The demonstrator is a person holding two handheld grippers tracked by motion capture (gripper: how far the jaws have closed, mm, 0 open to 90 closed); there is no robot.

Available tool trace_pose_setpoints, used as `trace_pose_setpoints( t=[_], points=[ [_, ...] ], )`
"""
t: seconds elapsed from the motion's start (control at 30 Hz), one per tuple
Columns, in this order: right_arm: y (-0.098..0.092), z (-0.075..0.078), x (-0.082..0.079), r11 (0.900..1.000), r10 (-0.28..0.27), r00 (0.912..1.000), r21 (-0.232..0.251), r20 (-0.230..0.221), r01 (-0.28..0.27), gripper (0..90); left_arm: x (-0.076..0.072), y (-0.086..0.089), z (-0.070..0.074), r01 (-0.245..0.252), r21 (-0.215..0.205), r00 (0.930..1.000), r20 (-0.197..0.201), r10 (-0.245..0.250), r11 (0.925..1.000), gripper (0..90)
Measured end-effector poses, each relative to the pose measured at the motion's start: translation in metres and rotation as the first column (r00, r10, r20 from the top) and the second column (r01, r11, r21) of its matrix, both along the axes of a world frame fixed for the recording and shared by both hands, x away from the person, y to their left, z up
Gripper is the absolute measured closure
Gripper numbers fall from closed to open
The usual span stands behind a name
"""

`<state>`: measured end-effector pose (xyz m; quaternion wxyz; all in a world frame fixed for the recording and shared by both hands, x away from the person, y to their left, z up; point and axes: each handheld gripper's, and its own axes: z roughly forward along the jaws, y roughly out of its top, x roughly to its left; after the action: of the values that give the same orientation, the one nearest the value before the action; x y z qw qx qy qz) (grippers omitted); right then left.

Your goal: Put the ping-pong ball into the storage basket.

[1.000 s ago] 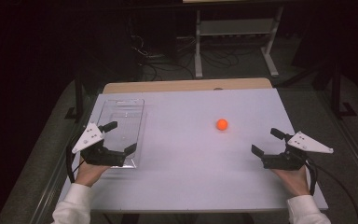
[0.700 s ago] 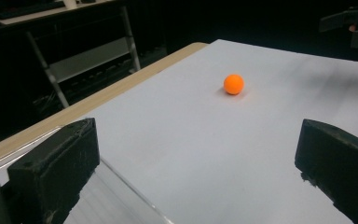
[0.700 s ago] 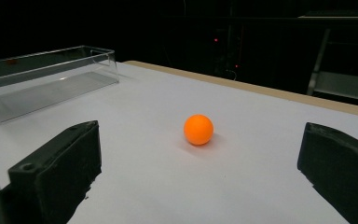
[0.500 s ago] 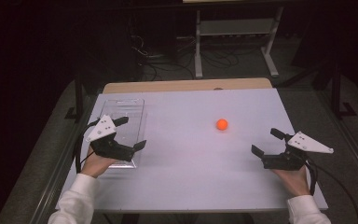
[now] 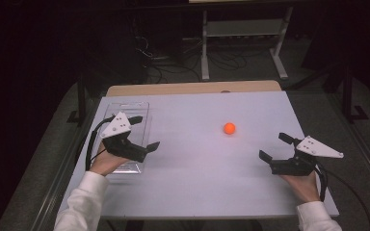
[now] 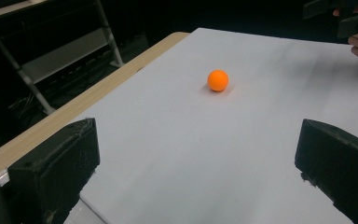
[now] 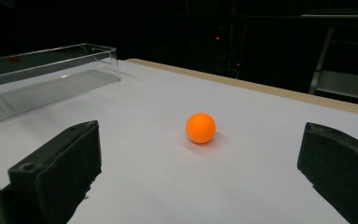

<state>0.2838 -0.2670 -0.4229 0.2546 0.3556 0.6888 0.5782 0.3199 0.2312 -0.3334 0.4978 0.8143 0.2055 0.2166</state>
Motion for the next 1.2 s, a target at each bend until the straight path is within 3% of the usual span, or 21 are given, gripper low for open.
trace_pose_setpoints(
  t=[0.43,0.57,0.8,1.2],
  points=[
    [0.001,0.0,0.0,1.0,0.004,1.0,-0.004,0.002,-0.004,0.0,0.012,-0.02,0.007,0.052,0.06,0.998,-0.038,-0.05,0.9968,0.0],
    [0.001,0.0,0.0,1.0,0.005,1.0,-0.006,0.001,-0.005,0.0,0.014,-0.026,0.009,0.059,0.076,0.9979,-0.032,-0.057,0.9953,0.0],
    [0.002,-0.001,0.0,1.0,0.01,0.9999,-0.009,-0.003,-0.01,0.0,0.021,-0.037,0.012,0.082,0.127,0.9964,-0.033,-0.078,0.9886,0.0],
    [0.002,-0.001,0.0,1.0,0.012,0.9999,-0.011,-0.003,-0.012,0.0,0.038,-0.054,0.019,0.111,0.158,0.9925,-0.067,-0.102,0.9811,0.0]
  ],
)
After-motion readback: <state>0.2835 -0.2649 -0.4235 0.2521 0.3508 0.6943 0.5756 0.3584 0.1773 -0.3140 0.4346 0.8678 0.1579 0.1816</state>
